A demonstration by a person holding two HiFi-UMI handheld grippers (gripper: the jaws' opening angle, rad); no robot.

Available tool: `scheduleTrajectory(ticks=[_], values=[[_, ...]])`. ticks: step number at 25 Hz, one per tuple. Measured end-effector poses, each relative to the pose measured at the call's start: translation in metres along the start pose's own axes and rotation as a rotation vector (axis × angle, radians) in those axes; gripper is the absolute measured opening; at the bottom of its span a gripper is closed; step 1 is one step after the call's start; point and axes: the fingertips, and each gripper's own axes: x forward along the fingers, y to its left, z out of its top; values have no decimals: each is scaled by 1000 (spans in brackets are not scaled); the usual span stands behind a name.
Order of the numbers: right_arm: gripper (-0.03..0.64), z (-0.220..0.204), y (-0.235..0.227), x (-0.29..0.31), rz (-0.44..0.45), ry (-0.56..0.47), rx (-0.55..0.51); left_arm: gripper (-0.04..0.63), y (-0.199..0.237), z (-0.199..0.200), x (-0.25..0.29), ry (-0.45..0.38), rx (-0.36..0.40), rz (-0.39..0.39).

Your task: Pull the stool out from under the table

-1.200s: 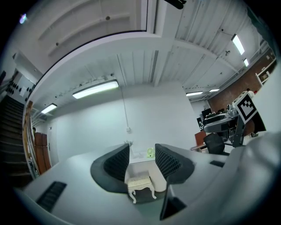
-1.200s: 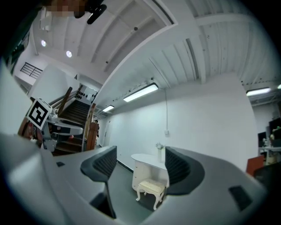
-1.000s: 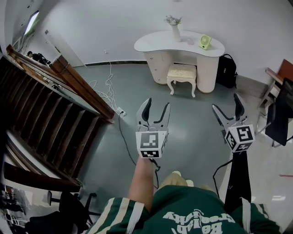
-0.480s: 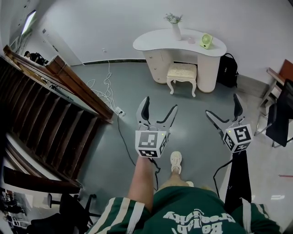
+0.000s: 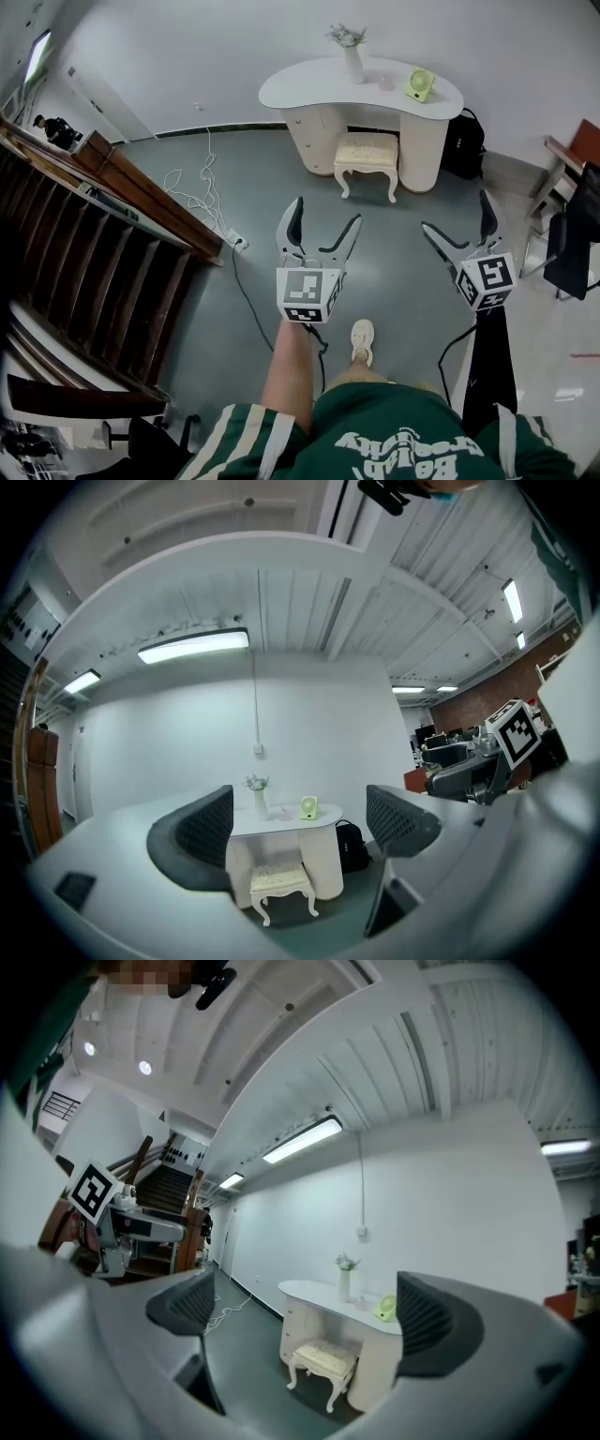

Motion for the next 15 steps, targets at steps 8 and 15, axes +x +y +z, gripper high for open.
scheduleTrajectory(ticks=[8,15], values=[[598,-10,-20,68,-24,59,-14,426,47,-5,73,-17,6,-17],[598,-12,-40,126,-63,69,-17,426,82,-18,132,-4,-7,-66]])
